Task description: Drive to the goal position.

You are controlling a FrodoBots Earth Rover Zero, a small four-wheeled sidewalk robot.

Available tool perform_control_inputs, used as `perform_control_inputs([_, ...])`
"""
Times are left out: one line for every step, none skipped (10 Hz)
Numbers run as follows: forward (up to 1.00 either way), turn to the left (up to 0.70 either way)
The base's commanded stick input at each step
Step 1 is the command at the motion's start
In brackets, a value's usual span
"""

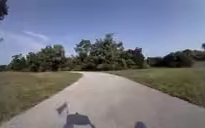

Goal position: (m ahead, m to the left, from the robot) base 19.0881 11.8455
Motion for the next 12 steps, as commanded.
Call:
perform_control_inputs([1.0, 0.02])
perform_control_inputs([1.0, 0.02])
perform_control_inputs([1.0, 0.02])
perform_control_inputs([1.0, 0.02])
perform_control_inputs([1.0, 0.02])
perform_control_inputs([1.0, 0.02])
perform_control_inputs([1.0, 0.03])
perform_control_inputs([1.0, 0.31])
perform_control_inputs([1.0, 0.4])
perform_control_inputs([1.0, 0.31])
perform_control_inputs([1.0, 0.18])
perform_control_inputs([1.0, 0.03])
